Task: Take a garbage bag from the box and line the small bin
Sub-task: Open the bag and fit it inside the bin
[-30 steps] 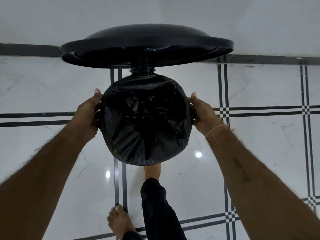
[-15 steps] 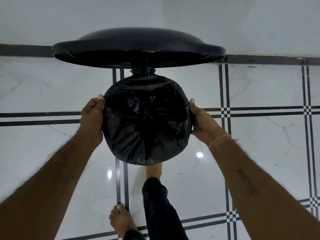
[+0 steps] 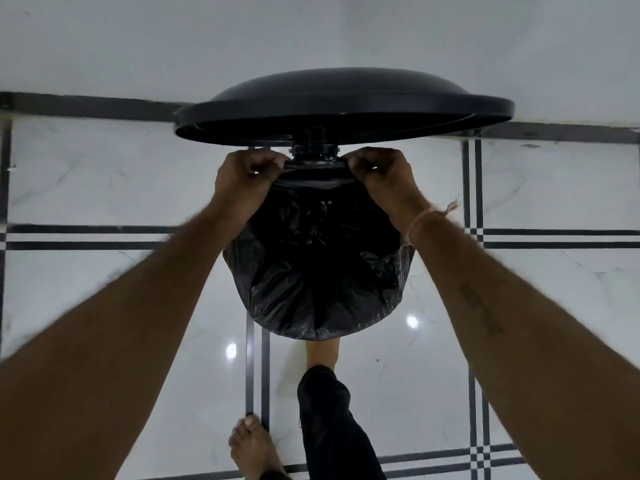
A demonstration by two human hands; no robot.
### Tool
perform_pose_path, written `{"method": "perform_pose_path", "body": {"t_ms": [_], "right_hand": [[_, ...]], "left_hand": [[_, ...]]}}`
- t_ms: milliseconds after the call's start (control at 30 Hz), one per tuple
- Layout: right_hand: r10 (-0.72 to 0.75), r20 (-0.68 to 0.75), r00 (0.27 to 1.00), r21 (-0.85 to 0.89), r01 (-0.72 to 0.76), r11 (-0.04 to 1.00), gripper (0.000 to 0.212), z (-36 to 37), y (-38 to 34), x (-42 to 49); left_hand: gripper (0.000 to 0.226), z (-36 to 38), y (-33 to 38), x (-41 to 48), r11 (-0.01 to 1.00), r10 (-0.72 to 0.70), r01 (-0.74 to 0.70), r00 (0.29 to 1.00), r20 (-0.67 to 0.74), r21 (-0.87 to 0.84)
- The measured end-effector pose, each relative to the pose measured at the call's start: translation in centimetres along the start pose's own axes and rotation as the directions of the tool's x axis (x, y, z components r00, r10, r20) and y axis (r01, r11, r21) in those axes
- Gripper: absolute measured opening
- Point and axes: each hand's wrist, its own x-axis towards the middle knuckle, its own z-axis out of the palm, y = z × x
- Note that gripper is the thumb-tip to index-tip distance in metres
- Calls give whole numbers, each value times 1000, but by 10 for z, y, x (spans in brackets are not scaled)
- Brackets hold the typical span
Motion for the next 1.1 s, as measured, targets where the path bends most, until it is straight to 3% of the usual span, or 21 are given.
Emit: {"method": "perform_pose_path", "body": {"t_ms": [133,300,467,633,833,967,1100], "right_hand": [[96,193,976,180,-132,975,11,-13,-6,11],[253,293,922,274,-335,902,38,-29,-2,10],[311,199,929,332,-363,871,40,-34,9,-6],[340,128,932,339,-364,868,35,-45,29,-42],[504,251,827,486,-558,673,55,-44,27,-44],[498,199,844,434,-532,727,59,-40,33,-55],[476,265,838,460,-544,701,62,-39,41,-68]], "left_hand": [[25,-9,-1,16,963,-188,214,969,163,-161],[48,-19,-6,19,879,-319,378,919,230,-290],[29,-21,-13,3,827,-351,399,917,190,-397],[23,-36,-35,-23,822,-330,413,907,262,-393],[28,-30,-42,-27,676,-482,483,861,162,-557],[40,-29,-51,-44,678,-483,494,858,175,-544],[31,-30,-65,-67,753,-416,457,888,196,-473]]}}
